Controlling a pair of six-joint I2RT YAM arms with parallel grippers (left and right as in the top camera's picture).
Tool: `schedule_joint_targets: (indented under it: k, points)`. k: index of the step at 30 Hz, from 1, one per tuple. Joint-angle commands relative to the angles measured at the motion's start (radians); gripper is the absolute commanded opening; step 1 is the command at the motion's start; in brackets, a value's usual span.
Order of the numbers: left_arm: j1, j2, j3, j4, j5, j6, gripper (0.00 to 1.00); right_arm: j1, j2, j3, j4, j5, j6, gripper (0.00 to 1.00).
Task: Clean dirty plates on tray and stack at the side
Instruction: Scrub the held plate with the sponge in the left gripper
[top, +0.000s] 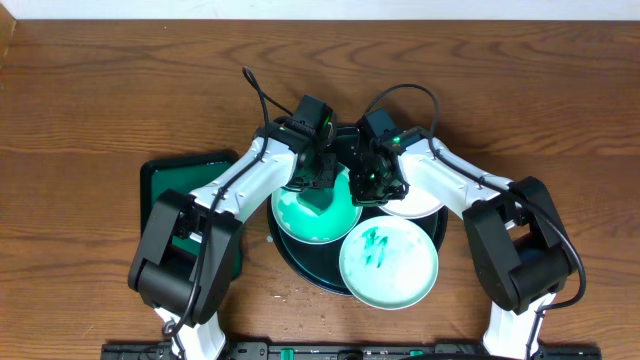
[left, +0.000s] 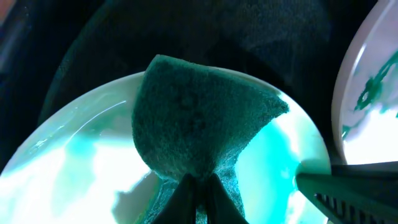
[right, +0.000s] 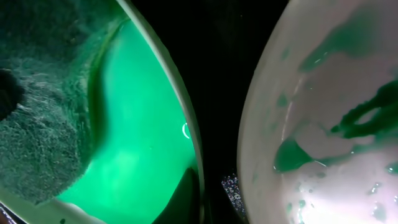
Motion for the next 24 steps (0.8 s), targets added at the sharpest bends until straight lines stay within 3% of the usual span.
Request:
schedule_joint_targets:
  k: [1,7,14,21,24]
  points:
    - [0.015,0.017,-0.005,0.045,-0.056,-0.013,0.07,-0.009,0.018,-0.02,-0.024,0.078,-0.018,0.01]
    - [0.09,0.016,-0.005,-0.003,-0.3,-0.013,0.07,-0.009,0.018,-0.02,-0.035,0.078,-0.029,0.01]
    - [0.126,-0.031,-0.005,-0.092,-0.319,0.001,0.07,-0.009,0.018,-0.02,-0.033,0.079,-0.032,0.01]
    - [0.114,-0.234,-0.005,-0.156,-0.332,0.002,0.07,-0.009,0.018,-0.02,-0.029,0.079,-0.032,0.01]
    - [0.124,-0.335,-0.005,-0.201,-0.416,-0.014,0.07,-0.009,0.018,-0.02,-0.029,0.079,-0.032,0.01]
